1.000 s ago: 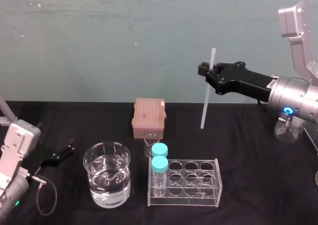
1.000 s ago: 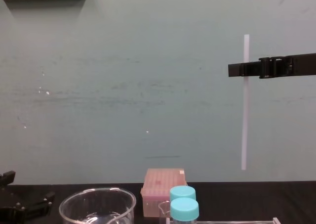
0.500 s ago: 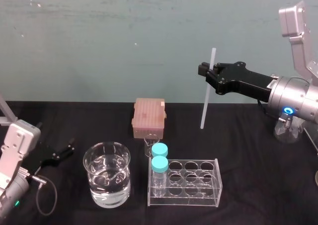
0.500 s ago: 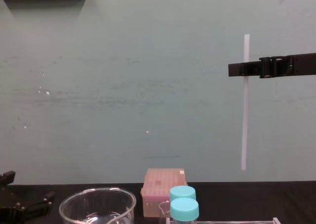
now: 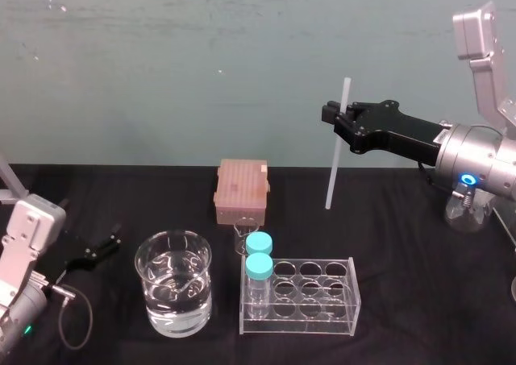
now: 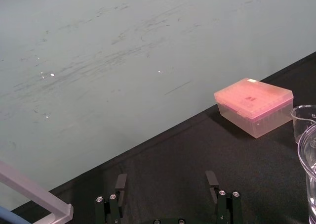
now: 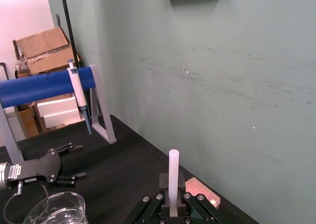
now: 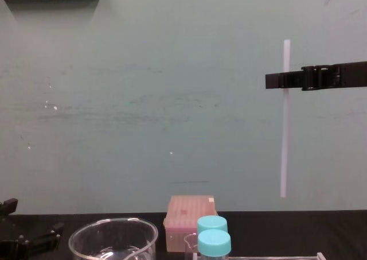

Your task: Pick up the stirring rod with one hand, then place it down.

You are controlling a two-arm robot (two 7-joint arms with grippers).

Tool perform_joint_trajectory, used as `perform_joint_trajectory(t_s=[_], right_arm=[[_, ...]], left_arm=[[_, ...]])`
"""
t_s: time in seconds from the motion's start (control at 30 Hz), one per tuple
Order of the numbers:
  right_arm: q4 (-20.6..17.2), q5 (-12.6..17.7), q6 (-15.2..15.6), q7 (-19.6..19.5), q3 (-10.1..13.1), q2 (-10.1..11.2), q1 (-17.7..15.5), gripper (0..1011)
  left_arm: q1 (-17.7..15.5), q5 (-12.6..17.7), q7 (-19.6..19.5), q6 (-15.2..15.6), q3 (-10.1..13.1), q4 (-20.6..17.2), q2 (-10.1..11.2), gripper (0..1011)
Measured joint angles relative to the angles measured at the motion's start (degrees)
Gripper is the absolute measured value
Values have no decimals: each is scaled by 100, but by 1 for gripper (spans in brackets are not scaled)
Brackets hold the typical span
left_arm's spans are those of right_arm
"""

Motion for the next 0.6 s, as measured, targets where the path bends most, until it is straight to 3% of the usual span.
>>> perform_joint_trajectory(t_s=[0.6], right_arm=[[0, 1, 0, 4, 0, 0, 0, 68]], left_arm=[[0, 0, 0, 0, 0, 0, 0, 1005]])
